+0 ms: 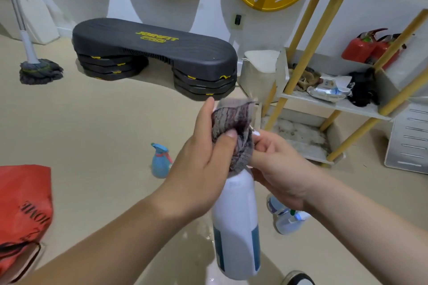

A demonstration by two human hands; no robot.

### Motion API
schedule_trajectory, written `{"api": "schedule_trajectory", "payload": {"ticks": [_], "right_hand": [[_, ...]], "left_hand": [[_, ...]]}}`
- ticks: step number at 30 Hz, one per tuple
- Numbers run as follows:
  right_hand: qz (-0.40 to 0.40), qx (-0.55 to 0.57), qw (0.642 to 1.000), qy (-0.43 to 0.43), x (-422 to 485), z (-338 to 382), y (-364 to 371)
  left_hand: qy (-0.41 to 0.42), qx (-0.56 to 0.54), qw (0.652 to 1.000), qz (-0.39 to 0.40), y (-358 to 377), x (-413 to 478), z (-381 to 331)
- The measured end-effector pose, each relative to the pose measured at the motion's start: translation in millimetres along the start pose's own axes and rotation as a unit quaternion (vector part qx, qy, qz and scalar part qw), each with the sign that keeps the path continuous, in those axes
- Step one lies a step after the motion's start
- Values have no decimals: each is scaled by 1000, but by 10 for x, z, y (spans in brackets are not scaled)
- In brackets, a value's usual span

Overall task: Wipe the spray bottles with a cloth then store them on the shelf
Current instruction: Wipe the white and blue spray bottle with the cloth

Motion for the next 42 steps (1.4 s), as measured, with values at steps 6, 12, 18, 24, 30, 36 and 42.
{"api": "schedule_trajectory", "payload": {"ticks": [6,12,18,24,30,36,42], "right_hand": [[-2,20,999,-25,-19,18,-9],[0,18,998,54,-33,-37,-80],[8,-7,998,61,-39,-78,-110],[28,-38,998,34,-45,-92,-40],[22,7,998,57,-89,-3,-70],[-51,-2,997,64,-56,-71,-208],[-111,-2,994,4,-67,5,-191]], "left_hand": [[-46,-118,991,-43,-36,70,120],[-148,-193,956,-164,-180,196,386],[-115,-228,958,-134,-303,256,209],[-6,-47,997,-68,-107,199,184],[-195,-297,919,-170,-275,313,529],[-164,-229,956,-80,-197,195,377],[41,38,998,38,415,-160,201]]}}
Point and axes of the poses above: each hand's wrist, its own x-axis towards the middle knuckle, its own y-axis out of the palm, z = x × y, the point moved 6 cm from there along x, towards the middle knuckle, and after that the axes turned 6 degrees about z, right-handed, at the moved point
